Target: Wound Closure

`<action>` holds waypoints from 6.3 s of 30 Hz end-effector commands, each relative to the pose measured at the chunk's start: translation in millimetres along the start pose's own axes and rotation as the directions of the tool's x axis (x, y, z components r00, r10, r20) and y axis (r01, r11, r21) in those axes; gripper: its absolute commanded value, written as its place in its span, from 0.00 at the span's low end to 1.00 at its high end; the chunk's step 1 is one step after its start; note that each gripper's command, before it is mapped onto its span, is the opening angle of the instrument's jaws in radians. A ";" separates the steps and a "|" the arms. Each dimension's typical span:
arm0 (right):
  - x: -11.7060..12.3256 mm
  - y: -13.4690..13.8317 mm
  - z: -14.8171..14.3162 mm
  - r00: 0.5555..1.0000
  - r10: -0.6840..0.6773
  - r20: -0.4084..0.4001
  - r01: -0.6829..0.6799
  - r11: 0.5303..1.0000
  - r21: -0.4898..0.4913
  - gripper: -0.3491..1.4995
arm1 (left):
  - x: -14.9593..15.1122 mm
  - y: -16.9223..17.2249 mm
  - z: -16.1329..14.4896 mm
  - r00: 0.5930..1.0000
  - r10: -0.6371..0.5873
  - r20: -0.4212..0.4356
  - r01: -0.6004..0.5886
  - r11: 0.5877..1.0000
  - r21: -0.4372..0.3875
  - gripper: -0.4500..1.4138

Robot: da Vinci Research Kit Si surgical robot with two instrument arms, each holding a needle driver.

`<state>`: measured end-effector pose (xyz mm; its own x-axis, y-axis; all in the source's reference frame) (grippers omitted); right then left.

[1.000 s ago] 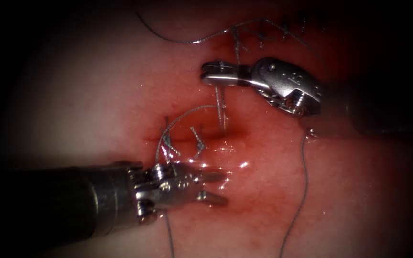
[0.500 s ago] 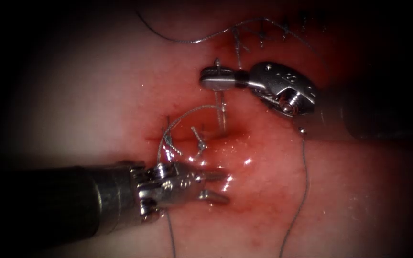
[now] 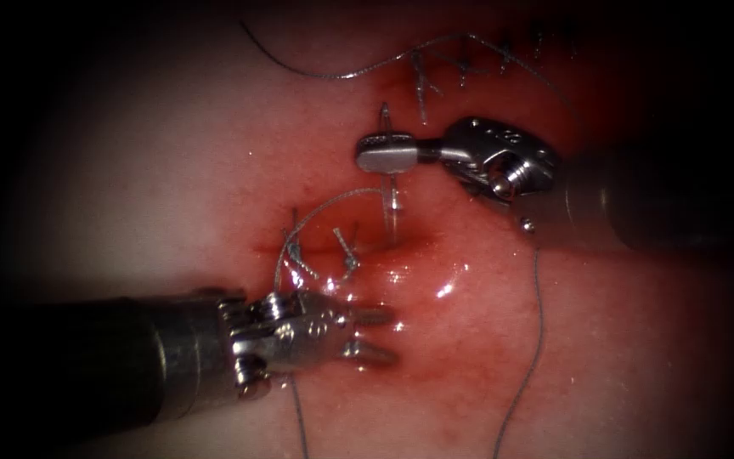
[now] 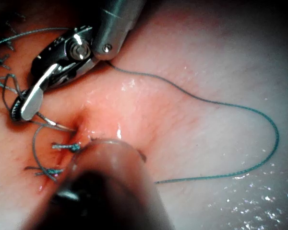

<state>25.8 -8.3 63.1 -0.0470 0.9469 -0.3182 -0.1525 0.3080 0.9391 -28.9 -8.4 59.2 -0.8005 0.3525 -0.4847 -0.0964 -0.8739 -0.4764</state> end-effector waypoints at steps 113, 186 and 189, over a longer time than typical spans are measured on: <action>-2.2 -13.7 -3.6 0.509 -0.835 0.212 0.858 0.512 -0.045 0.87 | 9.1 3.6 -15.5 0.677 -0.434 -0.594 0.101 0.855 -0.509 0.00; -3.7 -12.6 -3.6 0.712 -0.649 0.269 0.703 0.655 -0.279 0.55 | 3.2 8.5 -32.8 0.847 -0.215 -0.487 0.193 0.976 -0.096 0.03; -3.8 -11.5 -2.3 0.712 -0.642 0.283 0.702 0.649 -0.295 0.56 | 2.6 8.0 -32.4 0.849 -0.216 -0.482 0.201 0.976 -0.083 0.03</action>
<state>24.6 -15.5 52.7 0.3493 0.5042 -0.7898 -0.4267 0.8360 0.3450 -12.0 -3.5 30.0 -0.3739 0.6503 -0.6612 -0.2102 -0.7538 -0.6226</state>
